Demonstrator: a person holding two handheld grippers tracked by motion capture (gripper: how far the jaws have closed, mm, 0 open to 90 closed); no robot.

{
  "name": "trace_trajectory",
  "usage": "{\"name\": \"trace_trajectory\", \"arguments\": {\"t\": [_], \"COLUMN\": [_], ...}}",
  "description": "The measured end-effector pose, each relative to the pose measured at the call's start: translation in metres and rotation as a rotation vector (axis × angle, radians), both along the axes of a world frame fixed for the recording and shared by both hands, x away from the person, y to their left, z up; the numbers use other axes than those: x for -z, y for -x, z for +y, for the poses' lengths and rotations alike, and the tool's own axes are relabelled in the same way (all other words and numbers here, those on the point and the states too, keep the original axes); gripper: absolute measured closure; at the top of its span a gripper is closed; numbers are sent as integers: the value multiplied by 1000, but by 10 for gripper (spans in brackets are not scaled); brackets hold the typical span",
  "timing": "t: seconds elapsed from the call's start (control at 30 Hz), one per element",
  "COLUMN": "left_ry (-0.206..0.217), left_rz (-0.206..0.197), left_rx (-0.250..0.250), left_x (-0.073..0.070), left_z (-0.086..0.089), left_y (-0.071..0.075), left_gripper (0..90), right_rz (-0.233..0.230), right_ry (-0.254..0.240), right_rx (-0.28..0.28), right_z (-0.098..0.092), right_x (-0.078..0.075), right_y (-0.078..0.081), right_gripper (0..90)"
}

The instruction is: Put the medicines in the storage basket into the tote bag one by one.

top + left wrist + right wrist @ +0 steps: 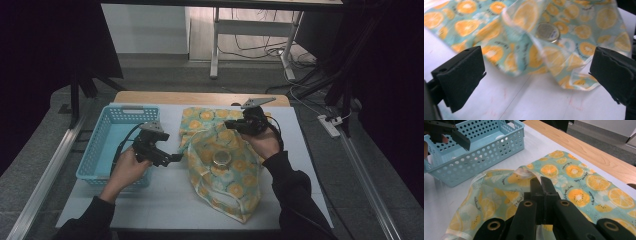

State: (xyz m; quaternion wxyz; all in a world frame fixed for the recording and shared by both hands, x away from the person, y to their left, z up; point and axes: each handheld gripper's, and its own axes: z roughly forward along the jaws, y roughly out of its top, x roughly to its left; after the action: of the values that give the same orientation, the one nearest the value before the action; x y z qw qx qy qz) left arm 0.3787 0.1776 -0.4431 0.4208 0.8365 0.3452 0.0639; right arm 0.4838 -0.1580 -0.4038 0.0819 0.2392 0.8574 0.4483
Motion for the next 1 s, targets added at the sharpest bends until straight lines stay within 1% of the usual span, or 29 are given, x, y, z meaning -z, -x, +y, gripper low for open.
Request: {"name": "trace_trajectory", "arguments": {"t": [0.2, 0.4, 0.5, 0.57, 0.67, 0.83, 0.93, 1.0], "left_ry": [-13, -23, -48, -61, -105, -167, -150, -154], "left_rz": [-5, -7, -6, 2, 3, 10, 28, 35], "left_rx": [-63, -131, -160, -178, -212, -272, -286, -293], "left_x": [-1, 3, 4, 4, 7, 16, 20, 22], "left_z": [21, 43, 51, 57, 63, 74, 84, 88], "left_y": [2, 3, 3, 3, 3, 1, -1, -3], "left_gripper": [0, 0, 0, 0, 0, 0, 0, 0], "right_rz": [-2, -3, -2, -1, 1, 3, 3, 3], "right_ry": [2, 2, 2, 2, 1, 2, 3, 2], "right_rx": [0, 2, 6, 8, 10, 9, 8, 10], "right_z": [0, -1, -2, -3, -3, -2, -2, -3], "right_x": [0, 0, 1, 2, 2, 3, 3, 3], "right_y": [0, 0, 0, 0, -1, 0, 0, 0], "right_gripper": [900, 900, 900, 900, 900, 900, 900, 900]}}
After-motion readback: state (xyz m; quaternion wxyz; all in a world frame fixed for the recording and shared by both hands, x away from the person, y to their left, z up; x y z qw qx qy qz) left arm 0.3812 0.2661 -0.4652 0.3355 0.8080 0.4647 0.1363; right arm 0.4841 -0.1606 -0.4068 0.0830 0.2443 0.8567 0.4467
